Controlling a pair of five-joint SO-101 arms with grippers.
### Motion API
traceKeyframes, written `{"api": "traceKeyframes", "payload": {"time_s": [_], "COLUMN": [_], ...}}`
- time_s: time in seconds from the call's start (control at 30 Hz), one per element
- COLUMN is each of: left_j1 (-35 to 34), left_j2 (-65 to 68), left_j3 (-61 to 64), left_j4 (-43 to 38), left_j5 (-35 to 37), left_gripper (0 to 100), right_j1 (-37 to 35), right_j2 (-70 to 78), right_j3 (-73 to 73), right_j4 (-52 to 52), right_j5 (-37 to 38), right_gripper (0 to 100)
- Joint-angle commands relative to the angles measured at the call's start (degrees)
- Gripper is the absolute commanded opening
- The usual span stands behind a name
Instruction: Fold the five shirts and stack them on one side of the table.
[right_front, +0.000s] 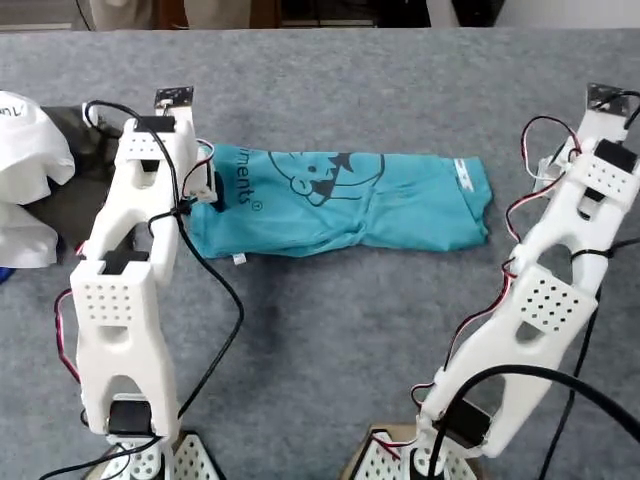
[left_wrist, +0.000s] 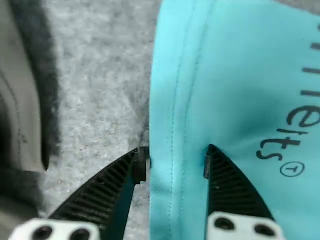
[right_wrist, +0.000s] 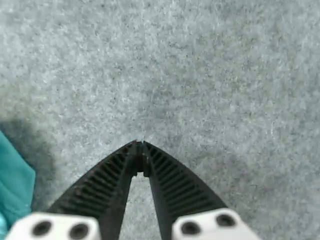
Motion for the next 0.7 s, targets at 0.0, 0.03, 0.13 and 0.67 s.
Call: {"api": "traceKeyframes", "payload": {"time_s": [0.0, 0.03, 0.13, 0.67], "left_j1": [-1.8, -1.8, -1.2, 0.4], "left_j2": [0.1, 0.6, 1.0, 2.9], "left_j3": [-0.6, -0.5, -0.5, -0.6], "left_j4": [1.4, 1.4, 1.3, 1.4], "left_j5": [-2.9, -3.3, -3.5, 0.4], "left_gripper": [17, 17, 17, 2], "right_j1": [0.1, 0.1, 0.1, 0.2], "right_j2": [-0.8, -0.8, -0.8, -0.9], "right_j3": [-0.5, -0.5, -0.5, -0.5], "right_j4": [-1.0, -1.0, -1.0, -1.0], "right_j5": [-0.1, -0.1, -0.1, -0.4], "right_gripper": [0.2, 0.2, 0.2, 0.2]}}
